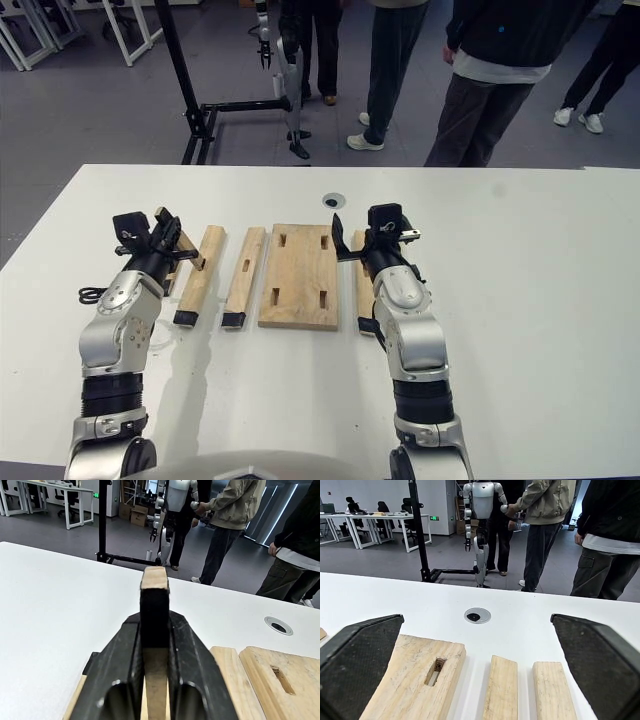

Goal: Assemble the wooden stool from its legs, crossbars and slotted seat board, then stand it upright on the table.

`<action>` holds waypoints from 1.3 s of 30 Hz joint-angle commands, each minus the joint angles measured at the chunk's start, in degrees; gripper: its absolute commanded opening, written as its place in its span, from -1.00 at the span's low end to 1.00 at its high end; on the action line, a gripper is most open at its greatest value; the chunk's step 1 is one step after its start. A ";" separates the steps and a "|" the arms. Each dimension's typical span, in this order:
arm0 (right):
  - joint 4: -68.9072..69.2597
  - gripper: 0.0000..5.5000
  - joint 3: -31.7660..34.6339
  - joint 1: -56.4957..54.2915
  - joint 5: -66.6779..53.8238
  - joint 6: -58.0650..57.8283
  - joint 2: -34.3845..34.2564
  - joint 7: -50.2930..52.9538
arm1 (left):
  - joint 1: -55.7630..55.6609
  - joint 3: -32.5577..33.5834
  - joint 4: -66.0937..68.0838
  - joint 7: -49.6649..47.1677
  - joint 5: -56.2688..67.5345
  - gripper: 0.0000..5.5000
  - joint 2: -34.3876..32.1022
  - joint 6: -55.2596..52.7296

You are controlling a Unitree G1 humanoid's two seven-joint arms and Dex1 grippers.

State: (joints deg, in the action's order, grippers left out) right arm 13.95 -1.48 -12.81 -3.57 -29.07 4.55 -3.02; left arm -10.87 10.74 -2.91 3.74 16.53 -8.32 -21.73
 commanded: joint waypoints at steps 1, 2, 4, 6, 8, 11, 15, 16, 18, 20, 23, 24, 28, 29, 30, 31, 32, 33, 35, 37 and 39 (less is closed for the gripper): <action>-0.33 1.00 -0.24 -1.17 0.26 -0.34 -0.10 -0.14 | 5.35 -4.15 8.70 3.39 -4.90 -0.85 -0.82 5.52; -0.26 1.00 -0.25 -1.17 0.26 -0.35 -0.12 -0.13 | 6.40 -4.97 10.58 4.10 -5.99 -0.85 -1.09 7.57; -0.23 1.00 -0.22 -1.22 0.23 -0.36 -0.06 -0.18 | 7.89 -5.47 13.34 4.42 -7.12 -0.85 -1.08 10.29; -0.09 1.00 -0.11 -1.34 0.17 -0.52 0.14 -0.30 | 9.62 -4.29 14.58 4.22 -6.13 -0.85 -0.56 11.51; 0.17 1.00 0.04 -1.31 0.16 -0.68 0.26 -0.27 | 11.51 -3.78 17.33 5.07 -5.30 -0.85 -0.09 12.57; 0.03 1.00 -0.07 -1.44 0.20 -0.67 0.27 -0.35 | 12.65 -4.12 22.18 6.33 -5.34 -0.85 -0.19 13.50; -0.24 1.00 0.06 -1.78 0.17 -0.63 0.48 -0.55 | 12.33 -4.15 21.78 6.44 -5.21 -0.85 -0.89 12.73; -0.15 1.00 0.08 -1.68 0.19 -0.63 0.49 -0.54 | 12.18 -4.14 19.64 6.11 -5.03 -0.85 -0.91 12.09; 0.05 1.00 0.07 -1.50 0.23 -0.64 0.44 -0.45 | 12.14 -4.11 14.64 5.11 -4.55 -0.85 -0.61 10.84; 0.15 1.00 0.12 -1.35 0.25 -0.59 0.41 -0.39 | 12.31 -4.01 7.50 3.09 -3.84 -0.85 0.27 9.08; 0.38 1.00 0.08 -0.99 0.29 -0.56 0.35 -0.30 | 11.80 -3.66 -3.25 -1.40 -3.19 -0.85 2.17 4.62; 0.41 1.00 -0.02 -0.93 0.30 -0.54 0.30 -0.31 | 11.58 -3.67 -5.89 -3.17 -3.65 -0.85 2.90 3.28; 0.11 1.00 -0.28 -1.09 0.33 -0.33 0.26 -0.49 | 10.57 -3.09 -11.79 -8.94 -5.10 -0.85 5.68 -0.44; 0.05 1.00 -0.29 -1.12 0.32 -0.33 0.27 -0.53 | 10.28 -3.07 -12.56 -9.76 -5.57 -0.85 6.00 -0.91; 0.05 1.00 -0.27 -1.10 0.30 -0.36 0.30 -0.60 | 9.98 -3.29 -13.28 -10.37 -6.32 -0.85 6.06 -1.03; 0.07 1.00 -0.22 -1.07 0.27 -0.39 0.33 -0.66 | 9.64 -3.68 -13.86 -10.76 -7.21 -0.85 5.90 -0.92; 0.11 1.00 -0.19 -1.05 0.25 -0.42 0.35 -0.70 | 9.42 -3.93 -14.28 -10.92 -7.83 -0.70 5.82 -0.93; 0.06 1.00 -0.19 -1.12 0.24 -0.45 0.31 -0.71 | 9.21 -4.10 -14.60 -10.83 -8.30 -0.65 5.69 -0.98; 0.02 1.00 -0.32 -1.13 0.17 -0.61 0.22 -0.82 | 8.94 -3.94 -15.04 -10.78 -8.61 -0.51 5.74 -1.39; 0.09 1.00 -0.48 -0.95 0.20 -0.75 0.03 -0.80 | 8.43 -3.42 -15.56 -11.04 -8.81 -0.37 5.69 -2.05; 0.05 1.00 -0.43 -0.94 0.24 -0.79 -0.04 -0.74 | 7.83 -2.86 -15.93 -11.39 -9.09 -0.24 5.55 -2.75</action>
State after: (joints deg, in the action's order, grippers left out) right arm 13.97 -1.80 -12.90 -3.56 -29.06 4.63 -3.89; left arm -1.75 7.33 -18.20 -6.71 8.08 -2.52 -23.01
